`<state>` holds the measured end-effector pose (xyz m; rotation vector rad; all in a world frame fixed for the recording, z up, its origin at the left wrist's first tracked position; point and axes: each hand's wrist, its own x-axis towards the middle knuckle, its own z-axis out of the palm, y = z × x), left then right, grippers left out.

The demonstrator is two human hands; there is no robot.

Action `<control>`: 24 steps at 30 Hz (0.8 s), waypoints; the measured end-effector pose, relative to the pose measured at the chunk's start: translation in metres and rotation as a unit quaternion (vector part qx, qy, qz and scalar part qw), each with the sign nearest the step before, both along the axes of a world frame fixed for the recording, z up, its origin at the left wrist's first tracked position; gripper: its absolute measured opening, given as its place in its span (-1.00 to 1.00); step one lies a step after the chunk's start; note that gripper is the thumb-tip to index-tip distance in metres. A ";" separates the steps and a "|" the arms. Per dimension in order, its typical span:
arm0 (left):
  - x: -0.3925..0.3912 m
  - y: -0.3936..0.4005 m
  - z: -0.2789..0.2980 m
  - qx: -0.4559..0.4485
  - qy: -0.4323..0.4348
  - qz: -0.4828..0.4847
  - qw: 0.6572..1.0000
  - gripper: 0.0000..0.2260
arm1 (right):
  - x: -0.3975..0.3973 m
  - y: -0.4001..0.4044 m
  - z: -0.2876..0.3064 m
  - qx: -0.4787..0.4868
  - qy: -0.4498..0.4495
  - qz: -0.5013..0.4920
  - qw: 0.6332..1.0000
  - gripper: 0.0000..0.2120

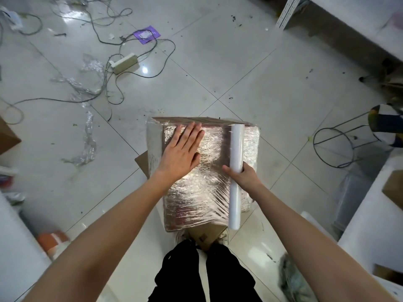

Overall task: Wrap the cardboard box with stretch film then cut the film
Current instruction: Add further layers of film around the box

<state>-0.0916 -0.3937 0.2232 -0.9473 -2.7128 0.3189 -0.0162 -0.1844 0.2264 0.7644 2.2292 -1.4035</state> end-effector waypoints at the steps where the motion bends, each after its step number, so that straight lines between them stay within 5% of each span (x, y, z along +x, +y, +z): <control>1: 0.000 0.001 0.000 0.001 -0.003 0.004 1.000 -0.44 | -0.001 0.002 0.000 -0.010 0.003 -0.008 1.000 -0.60; 6: 0.001 0.007 0.001 0.010 -0.013 0.024 1.000 -0.43 | 0.001 0.011 0.003 -0.053 0.038 -0.048 0.997 -0.49; 14: 0.001 0.007 0.001 0.025 -0.014 0.034 0.999 -0.44 | -0.002 0.024 0.002 -0.074 0.013 -0.046 0.996 -0.74; 24: 0.003 0.003 -0.002 0.022 -0.022 0.030 0.999 -0.44 | -0.009 0.022 -0.012 0.118 0.027 -0.026 0.992 -0.66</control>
